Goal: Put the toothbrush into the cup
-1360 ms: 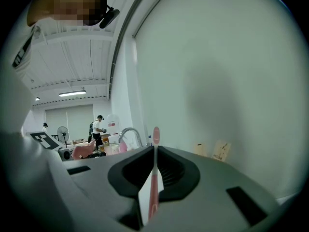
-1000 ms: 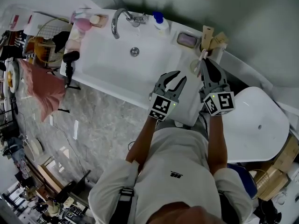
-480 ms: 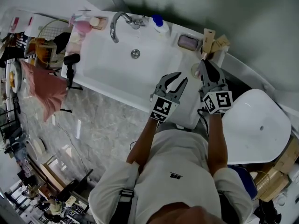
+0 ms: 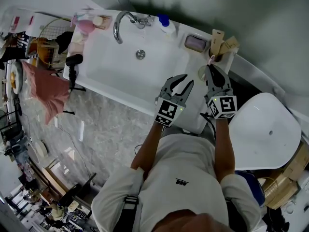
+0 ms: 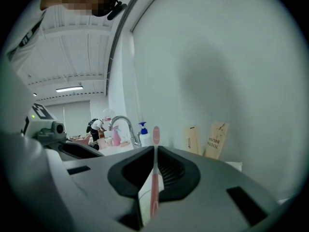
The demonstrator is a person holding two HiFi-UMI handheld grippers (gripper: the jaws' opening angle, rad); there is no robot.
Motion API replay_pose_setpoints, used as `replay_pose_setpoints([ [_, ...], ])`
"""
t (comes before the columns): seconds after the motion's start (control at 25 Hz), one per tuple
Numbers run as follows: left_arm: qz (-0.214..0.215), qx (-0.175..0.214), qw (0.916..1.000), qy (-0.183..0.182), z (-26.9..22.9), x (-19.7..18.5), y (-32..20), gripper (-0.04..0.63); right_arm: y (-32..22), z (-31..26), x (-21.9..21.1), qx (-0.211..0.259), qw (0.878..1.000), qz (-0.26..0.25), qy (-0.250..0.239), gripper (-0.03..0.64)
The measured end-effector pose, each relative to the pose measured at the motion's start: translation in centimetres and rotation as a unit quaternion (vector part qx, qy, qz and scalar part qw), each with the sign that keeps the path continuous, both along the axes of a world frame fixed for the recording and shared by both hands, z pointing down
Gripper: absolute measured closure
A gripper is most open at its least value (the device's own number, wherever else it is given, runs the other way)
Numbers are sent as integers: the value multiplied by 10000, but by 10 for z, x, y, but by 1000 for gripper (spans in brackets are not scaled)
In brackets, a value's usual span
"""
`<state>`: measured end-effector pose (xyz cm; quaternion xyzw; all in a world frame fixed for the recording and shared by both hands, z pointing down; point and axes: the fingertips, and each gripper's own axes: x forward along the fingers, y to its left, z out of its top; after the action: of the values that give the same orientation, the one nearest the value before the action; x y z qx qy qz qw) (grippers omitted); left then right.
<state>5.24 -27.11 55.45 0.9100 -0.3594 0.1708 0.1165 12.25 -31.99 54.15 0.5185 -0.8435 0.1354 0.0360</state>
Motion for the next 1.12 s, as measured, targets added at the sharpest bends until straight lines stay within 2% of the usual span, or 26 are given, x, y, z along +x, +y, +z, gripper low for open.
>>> replay_pose_setpoints([
  [0.24,-8,-29,10000,-5,4,1,1,472,3,14,0,-119,9998,-18,188,571],
  [0.52,7,-36,10000,-20,5,2,3,472,8,37,-1,-426,9969,-108,649,569],
  [1.12,-13,27,10000,-16,1,1,7,472,12,49,-4,-590,9943,-165,874,568],
])
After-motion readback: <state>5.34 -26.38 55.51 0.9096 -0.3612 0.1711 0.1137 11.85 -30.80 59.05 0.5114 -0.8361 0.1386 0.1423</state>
